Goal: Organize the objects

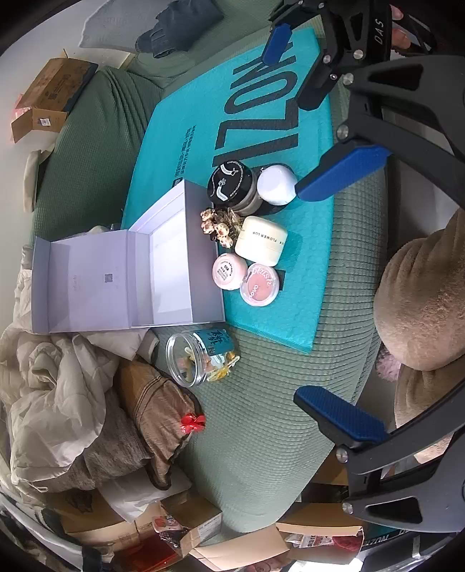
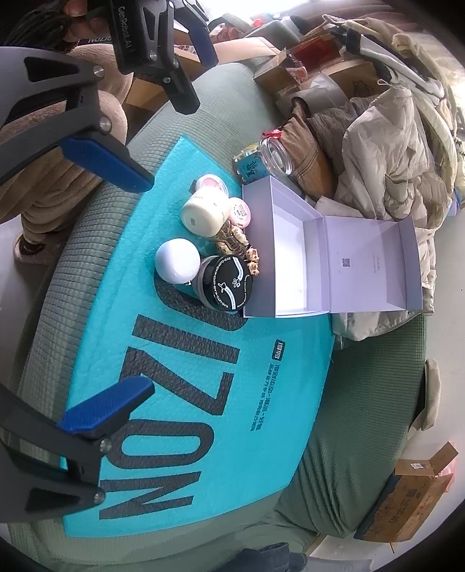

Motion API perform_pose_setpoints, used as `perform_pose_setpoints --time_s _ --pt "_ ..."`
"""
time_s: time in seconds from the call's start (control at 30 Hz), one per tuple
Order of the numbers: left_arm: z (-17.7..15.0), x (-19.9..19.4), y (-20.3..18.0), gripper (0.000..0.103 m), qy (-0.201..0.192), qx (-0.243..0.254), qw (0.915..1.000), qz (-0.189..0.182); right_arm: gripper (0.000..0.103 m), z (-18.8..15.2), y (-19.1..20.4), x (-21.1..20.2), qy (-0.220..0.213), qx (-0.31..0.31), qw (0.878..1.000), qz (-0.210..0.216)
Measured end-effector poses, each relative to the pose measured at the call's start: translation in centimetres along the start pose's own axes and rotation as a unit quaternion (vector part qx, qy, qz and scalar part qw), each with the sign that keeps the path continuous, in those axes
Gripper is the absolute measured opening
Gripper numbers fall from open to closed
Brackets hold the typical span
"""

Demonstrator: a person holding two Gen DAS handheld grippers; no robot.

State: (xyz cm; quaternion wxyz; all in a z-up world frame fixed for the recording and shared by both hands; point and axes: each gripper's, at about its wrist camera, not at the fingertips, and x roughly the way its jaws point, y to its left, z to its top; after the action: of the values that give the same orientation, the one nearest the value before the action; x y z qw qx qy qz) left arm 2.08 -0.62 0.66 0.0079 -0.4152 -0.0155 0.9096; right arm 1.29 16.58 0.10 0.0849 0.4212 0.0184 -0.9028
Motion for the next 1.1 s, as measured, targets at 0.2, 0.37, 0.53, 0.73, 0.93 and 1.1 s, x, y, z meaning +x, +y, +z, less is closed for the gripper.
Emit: perform_pose_setpoints --time_s 0.2,0.37,0.53,0.73,0.93,1.1 --pt "-0.1 -0.4 0.0 0.103 -0.002 0.001 1.0 -0.001 0.103 -0.1 -0.1 -0.5 0.002 0.001 1.0 -0.001" --pt "-0.3 -0.7 -0.1 0.103 -0.003 0.001 1.0 -0.004 0.103 -0.2 0.0 -0.8 0.001 0.001 1.0 -0.002" --pt "-0.4 -0.8 -0.2 0.103 0.0 0.0 1.0 -0.006 0.103 -0.2 -0.2 -0.6 0.002 0.0 1.0 -0.003" --pt "-0.6 -1.0 -0.3 0.103 0.001 -0.001 1.0 -0.008 0.103 -0.4 0.1 -0.8 0.002 -0.001 1.0 -0.003" --pt "-0.8 -1.1 -0.2 0.103 0.002 -0.001 0.9999 -0.01 0.103 -0.6 0.3 -1.0 0.003 -0.003 1.0 -0.004" --pt "-1.0 -1.3 -0.2 0.103 0.002 -0.003 0.9999 -0.012 0.103 -0.8 0.4 -0.9 0.004 -0.002 1.0 -0.005"
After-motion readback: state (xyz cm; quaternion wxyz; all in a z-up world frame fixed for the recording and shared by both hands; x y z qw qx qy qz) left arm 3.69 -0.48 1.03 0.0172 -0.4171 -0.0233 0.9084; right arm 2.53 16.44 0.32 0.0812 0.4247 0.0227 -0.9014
